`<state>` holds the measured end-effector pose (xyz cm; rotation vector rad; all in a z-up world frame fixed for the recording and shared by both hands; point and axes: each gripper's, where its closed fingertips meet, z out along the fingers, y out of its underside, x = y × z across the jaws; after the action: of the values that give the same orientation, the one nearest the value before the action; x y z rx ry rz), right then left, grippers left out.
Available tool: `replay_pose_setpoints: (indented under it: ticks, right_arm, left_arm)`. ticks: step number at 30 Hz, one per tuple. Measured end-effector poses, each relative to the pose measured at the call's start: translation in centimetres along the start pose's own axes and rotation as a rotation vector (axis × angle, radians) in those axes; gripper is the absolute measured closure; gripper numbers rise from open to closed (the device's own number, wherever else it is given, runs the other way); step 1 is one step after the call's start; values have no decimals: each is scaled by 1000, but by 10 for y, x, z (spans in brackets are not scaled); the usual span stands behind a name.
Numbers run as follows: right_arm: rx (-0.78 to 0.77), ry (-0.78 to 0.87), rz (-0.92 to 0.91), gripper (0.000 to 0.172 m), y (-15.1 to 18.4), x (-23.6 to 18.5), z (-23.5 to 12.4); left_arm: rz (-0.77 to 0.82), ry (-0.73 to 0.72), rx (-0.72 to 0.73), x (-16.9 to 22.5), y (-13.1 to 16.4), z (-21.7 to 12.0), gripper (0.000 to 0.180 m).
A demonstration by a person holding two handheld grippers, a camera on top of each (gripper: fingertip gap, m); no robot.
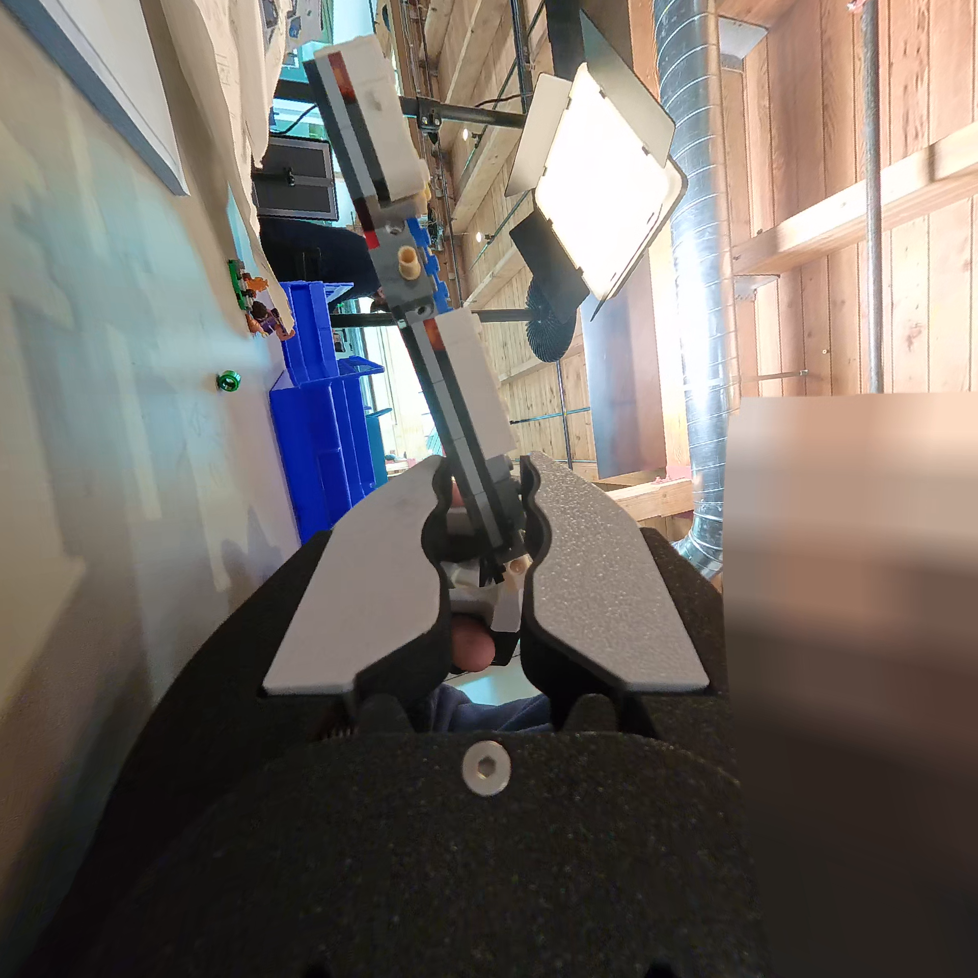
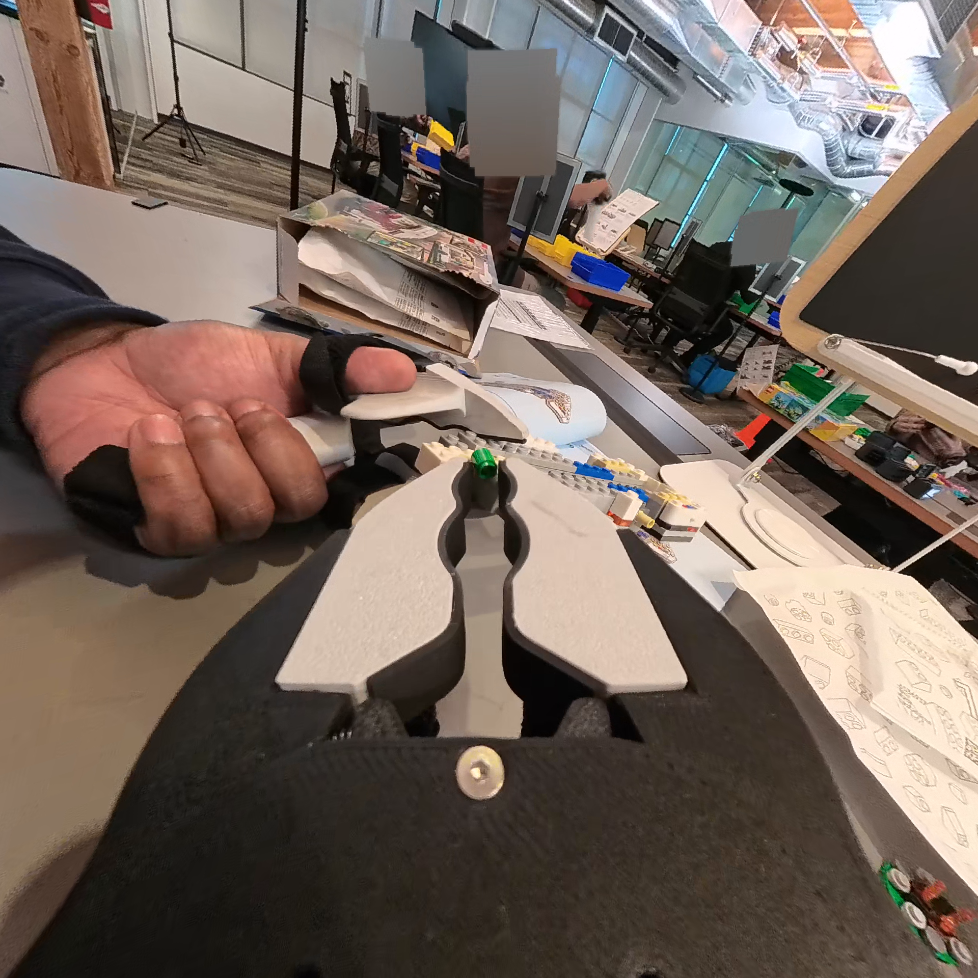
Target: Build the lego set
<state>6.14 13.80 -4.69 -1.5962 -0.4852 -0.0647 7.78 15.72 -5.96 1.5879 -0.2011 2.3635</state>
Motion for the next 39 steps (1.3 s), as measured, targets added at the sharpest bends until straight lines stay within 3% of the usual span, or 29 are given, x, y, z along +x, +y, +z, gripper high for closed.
replay_pose_setpoints:
  ticks: [19, 22, 30, 39]
  right_arm:
    - [46, 3, -95, 157, -5, -4, -3]
    - [42, 14, -212, 153, -5, -2, -6]
    - [-84, 122, -789, 142, 15, 1, -4]
    - [-62, 169, -954, 138, 10, -6, 2]
  left_arm:
    - [-7, 22, 22, 5, -4, -1, 156]
    - [42, -10, 25, 5, -9, -3, 156]
    - [159, -87, 18, 8, -16, -5, 156]
    - [167, -109, -24, 2, -6, -2, 156]
